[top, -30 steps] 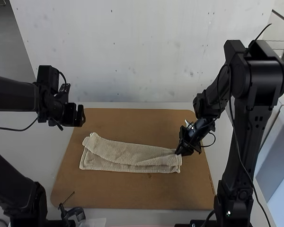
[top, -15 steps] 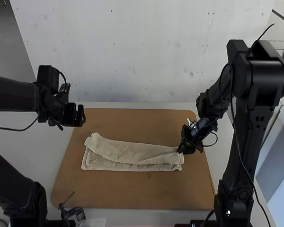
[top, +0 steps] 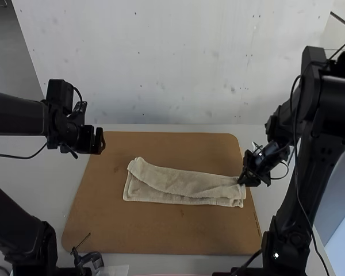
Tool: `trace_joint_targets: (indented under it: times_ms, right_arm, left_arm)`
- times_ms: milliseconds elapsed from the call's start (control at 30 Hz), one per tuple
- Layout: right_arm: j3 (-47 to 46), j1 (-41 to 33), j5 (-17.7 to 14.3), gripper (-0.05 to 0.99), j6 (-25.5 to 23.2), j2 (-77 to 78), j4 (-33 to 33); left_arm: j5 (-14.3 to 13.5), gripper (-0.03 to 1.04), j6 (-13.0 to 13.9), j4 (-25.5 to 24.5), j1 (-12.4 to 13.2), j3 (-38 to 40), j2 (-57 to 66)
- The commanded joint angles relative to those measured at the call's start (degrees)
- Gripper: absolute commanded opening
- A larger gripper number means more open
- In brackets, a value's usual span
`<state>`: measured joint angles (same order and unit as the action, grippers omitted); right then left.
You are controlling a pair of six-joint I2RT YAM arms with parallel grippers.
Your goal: Fold the towel.
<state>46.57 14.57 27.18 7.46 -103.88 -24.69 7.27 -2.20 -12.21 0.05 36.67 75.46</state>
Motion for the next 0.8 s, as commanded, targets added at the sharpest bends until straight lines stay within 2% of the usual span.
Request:
trace_joint_targets:
  times_ms: [0,500,633,767]
  right_arm:
    - [-1.30,5.03,-1.43,0.02,5.81,1.83,-0.63]
    - [3.18,25.16,-2.31,0.02,19.43,0.16,-6.16]
    - [5.29,27.53,-2.39,0.02,20.84,-0.01,-8.54]
    - [7.05,26.92,-2.22,0.02,20.92,2.54,-11.88]
  left_arm:
    - [-0.06,0.98,-0.44,0.43,-0.85,1.13,-0.14]
    - [-0.06,0.98,-1.23,0.52,-1.81,0.95,0.04]
    - [-0.06,0.98,-1.23,0.69,-1.81,0.86,0.04]
    - [0.03,0.98,-1.32,0.69,-1.90,0.78,0.04]
